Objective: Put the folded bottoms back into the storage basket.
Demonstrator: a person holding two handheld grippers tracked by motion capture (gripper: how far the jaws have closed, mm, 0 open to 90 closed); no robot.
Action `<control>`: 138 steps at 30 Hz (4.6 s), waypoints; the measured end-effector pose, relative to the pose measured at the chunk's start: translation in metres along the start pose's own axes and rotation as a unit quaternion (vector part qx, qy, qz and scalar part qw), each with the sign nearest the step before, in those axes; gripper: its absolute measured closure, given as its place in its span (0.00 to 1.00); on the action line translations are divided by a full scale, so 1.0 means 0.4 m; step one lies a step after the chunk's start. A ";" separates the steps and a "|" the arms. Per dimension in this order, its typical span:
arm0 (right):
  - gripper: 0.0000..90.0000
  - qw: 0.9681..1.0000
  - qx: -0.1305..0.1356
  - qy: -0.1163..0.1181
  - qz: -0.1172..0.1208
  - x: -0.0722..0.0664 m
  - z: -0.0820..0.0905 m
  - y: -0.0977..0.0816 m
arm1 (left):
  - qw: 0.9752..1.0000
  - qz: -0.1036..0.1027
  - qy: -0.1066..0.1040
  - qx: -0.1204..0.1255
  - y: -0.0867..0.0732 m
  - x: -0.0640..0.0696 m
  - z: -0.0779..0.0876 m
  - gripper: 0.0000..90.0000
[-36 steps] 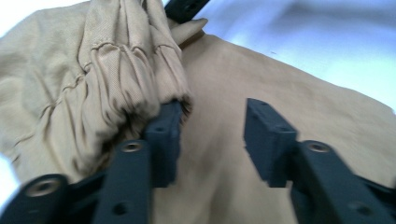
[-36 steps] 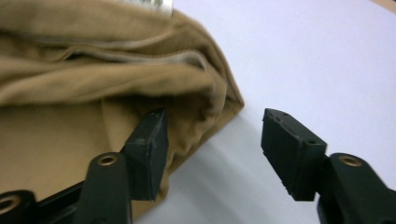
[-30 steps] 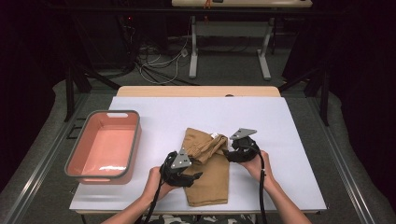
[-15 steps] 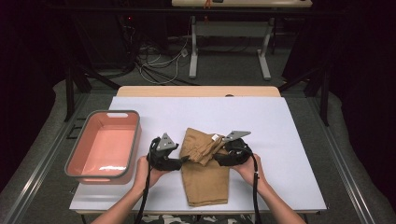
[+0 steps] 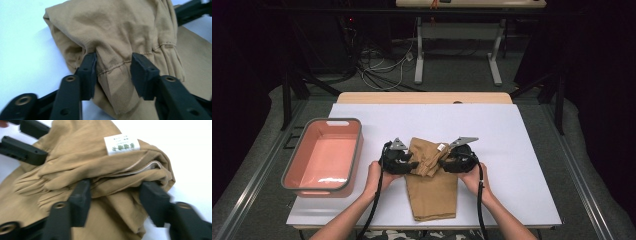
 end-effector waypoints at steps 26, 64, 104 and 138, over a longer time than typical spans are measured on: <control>0.96 0.997 0.009 0.080 0.010 -0.069 0.115 -0.024 | 0.999 -0.034 -0.035 0.009 -0.037 0.150 0.086 0.86; 0.32 0.996 -0.028 0.087 -0.002 -0.050 0.176 -0.128 | 1.000 -0.004 -0.017 -0.003 -0.078 0.150 0.132 0.29; 0.17 0.998 -0.020 0.054 0.011 -0.029 0.136 -0.122 | 0.999 0.020 -0.023 -0.022 -0.086 0.136 -0.008 0.80; 0.12 0.999 -0.024 0.044 0.012 -0.008 0.152 -0.131 | 0.998 0.004 -0.055 0.040 -0.018 0.124 0.084 0.90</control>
Point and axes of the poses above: each handheld gripper's, and its own axes: z roughly backward along the jaws, y roughly out of its top, x roughly to its right, the point moved 10 cm from there along -z, roughly forward along the jaws, and after that the axes turned 4 degrees about z, right-handed, at the moved point
